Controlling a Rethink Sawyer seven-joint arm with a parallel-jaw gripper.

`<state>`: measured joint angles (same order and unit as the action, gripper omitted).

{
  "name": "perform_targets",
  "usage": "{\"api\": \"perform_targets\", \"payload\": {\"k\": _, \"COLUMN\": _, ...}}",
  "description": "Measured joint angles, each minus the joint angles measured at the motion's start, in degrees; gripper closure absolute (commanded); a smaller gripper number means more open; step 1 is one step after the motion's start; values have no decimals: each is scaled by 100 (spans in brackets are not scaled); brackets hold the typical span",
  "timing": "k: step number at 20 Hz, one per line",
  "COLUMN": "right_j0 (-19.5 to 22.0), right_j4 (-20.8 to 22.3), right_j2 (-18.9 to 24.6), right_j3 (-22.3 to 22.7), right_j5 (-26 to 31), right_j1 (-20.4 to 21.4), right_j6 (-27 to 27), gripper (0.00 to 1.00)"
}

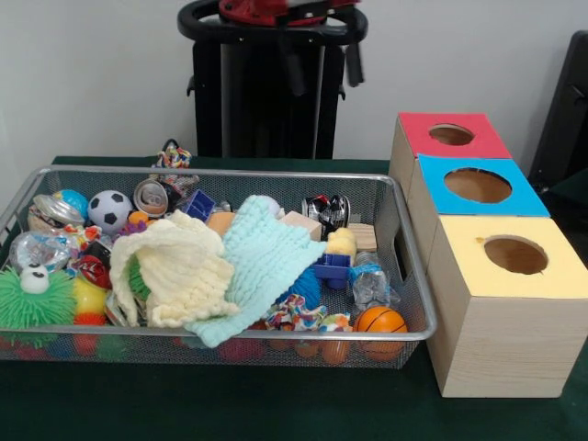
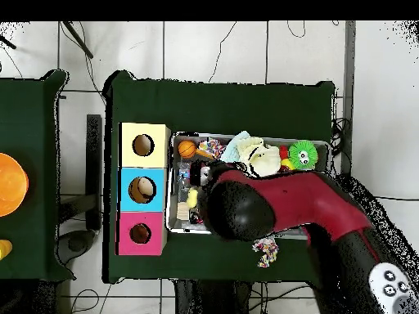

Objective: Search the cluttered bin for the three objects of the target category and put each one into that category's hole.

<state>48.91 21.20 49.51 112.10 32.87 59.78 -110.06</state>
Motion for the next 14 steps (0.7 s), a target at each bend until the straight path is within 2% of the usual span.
{"api": "perform_targets", "payload": {"k": 2, "right_j0": -317, "right_j4": -29, "right_j2": -155, "right_j3": 0, "right_j5": 0, "right_j1": 46, "right_j6": -1, "gripper": 0}}
{"api": "perform_targets", "payload": {"k": 3, "right_j0": -617, "right_j4": -31, "right_j2": -328, "right_j3": 1, "right_j5": -2, "right_j1": 70, "right_j6": -6, "gripper": 0}}
{"api": "perform_targets", "payload": {"k": 9, "right_j0": -1263, "right_j4": -23, "right_j2": -830, "right_j3": 8, "right_j5": -89, "right_j1": 73, "right_j6": -50, "gripper": 0}}
{"api": "perform_targets", "payload": {"k": 10, "right_j0": -1497, "right_j4": -19, "right_j2": -1068, "right_j3": 11, "right_j5": -206, "right_j1": 70, "right_j6": -79, "gripper": 0}}
{"api": "perform_targets", "payload": {"k": 14, "right_j0": -1826, "right_j4": -15, "right_j2": -1504, "right_j3": 24, "right_j5": -563, "right_j1": 20, "right_j6": -160, "gripper": 0}}
